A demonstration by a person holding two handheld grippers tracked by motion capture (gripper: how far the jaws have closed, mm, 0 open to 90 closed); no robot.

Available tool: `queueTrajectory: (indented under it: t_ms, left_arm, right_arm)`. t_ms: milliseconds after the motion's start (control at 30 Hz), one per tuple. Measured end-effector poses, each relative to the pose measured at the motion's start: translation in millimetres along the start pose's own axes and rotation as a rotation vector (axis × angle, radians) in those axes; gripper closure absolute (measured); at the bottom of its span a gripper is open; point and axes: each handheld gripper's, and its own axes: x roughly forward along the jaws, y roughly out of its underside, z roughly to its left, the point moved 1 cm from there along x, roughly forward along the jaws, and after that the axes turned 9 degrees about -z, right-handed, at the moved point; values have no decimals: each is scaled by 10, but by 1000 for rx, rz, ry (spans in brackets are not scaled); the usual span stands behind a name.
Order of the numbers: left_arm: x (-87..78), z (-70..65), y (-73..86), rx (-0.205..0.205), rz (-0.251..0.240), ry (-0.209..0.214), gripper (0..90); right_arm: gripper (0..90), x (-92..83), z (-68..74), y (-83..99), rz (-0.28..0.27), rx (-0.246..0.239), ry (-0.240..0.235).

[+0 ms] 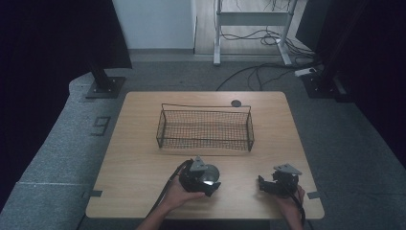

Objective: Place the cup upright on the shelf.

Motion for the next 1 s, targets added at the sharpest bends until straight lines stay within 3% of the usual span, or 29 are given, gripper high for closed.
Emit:
queueTrajectory:
  t_ms: [333,1000]
  left_arm:
    - [-44,19,10,24,-2,-14,141]
    - [-461,187,-97,11,-88,-21,143]
  right_arm:
    - [60,0,0,0,0,0,0]
    - [62,-1,1,0,0,0,-1]
